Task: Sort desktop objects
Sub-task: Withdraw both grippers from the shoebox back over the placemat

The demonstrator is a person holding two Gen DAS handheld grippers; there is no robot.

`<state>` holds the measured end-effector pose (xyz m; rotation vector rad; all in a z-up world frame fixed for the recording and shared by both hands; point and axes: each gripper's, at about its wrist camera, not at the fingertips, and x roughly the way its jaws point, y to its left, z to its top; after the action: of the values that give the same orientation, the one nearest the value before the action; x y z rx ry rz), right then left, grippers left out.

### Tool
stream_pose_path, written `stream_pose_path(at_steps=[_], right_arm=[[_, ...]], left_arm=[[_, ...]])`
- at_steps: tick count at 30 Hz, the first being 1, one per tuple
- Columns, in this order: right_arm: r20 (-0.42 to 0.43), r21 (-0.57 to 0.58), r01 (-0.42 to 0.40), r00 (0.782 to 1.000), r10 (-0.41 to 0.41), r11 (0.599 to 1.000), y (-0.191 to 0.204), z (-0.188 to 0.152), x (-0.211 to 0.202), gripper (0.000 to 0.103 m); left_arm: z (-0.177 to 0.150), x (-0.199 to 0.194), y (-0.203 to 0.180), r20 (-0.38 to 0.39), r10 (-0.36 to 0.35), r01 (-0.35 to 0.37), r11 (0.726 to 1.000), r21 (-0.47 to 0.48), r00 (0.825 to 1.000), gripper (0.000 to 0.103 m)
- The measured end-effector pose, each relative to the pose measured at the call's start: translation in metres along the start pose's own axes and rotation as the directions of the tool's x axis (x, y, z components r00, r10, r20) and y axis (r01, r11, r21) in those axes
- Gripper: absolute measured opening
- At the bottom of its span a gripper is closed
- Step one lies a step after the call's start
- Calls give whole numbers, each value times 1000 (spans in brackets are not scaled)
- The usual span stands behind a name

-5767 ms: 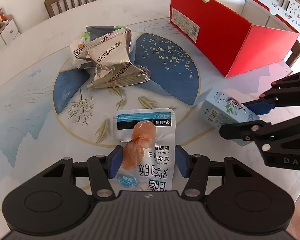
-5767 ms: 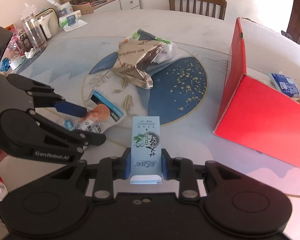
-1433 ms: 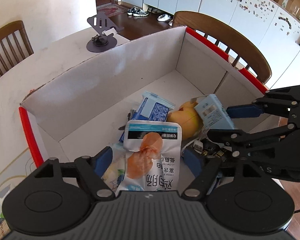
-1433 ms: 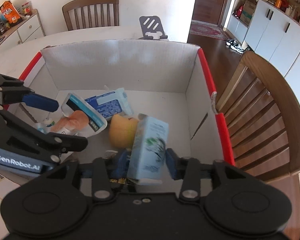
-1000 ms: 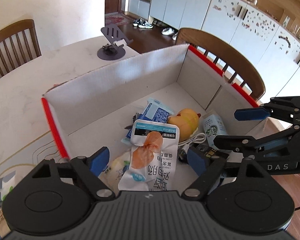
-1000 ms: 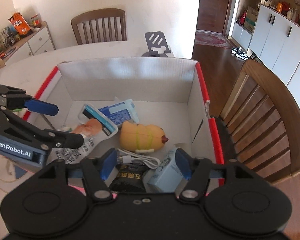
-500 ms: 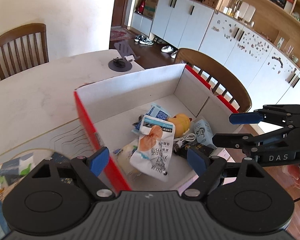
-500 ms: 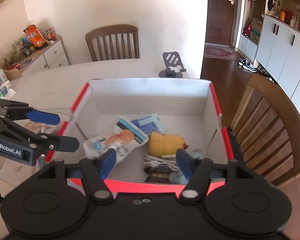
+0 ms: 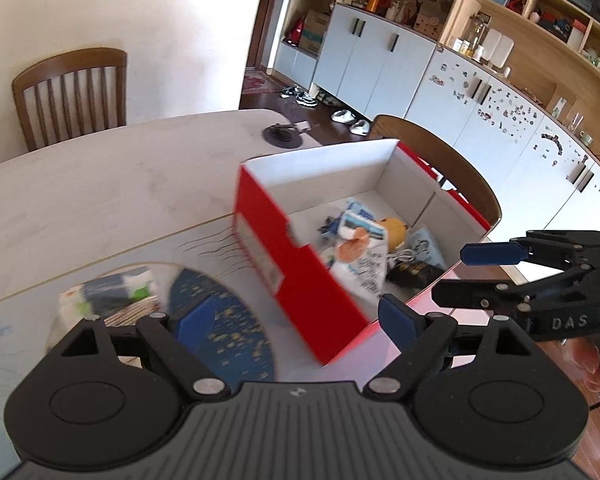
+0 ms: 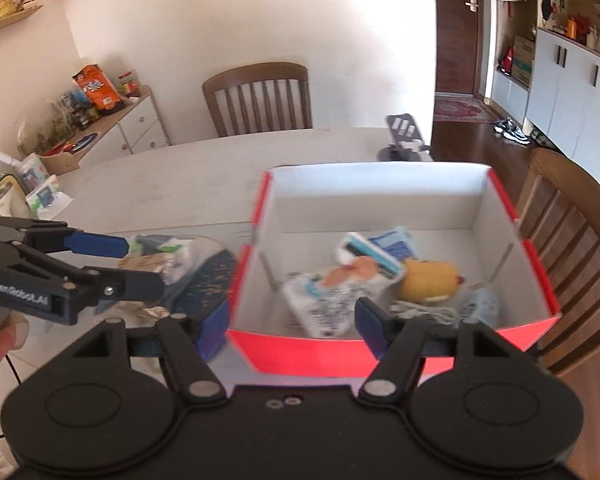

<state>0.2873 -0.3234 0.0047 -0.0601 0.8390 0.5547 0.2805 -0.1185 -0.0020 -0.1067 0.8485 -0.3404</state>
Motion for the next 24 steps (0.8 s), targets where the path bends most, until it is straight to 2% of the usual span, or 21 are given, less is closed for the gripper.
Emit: stream_pose_path(at_steps=[3,8,15,17,24], right_arm=[[0,-26,-14,1000,14,1000,27,-3,5,73],[-3,-52,-36,999,36,998,69,-9,19,79],[-35,-77,-23,999,20,997,116,-17,50,80],[-38,-93,-19,999,15,995,129,-20,59,80],[-52,-127,-16,999,10,992,166,-24,91,80]], left_arm=[[-8,-10,23,0,27,-27,1000,0,1000,92],[-20,-21,60,-3,61,-61,998,-3,998,102],[-28,-21,101,-33,75,-75,997,21,997,103],[-28,-20,111,-32,101,-100,994,41,994,103],[-21,-7,150,-26,102,-100,992,78,994,103]])
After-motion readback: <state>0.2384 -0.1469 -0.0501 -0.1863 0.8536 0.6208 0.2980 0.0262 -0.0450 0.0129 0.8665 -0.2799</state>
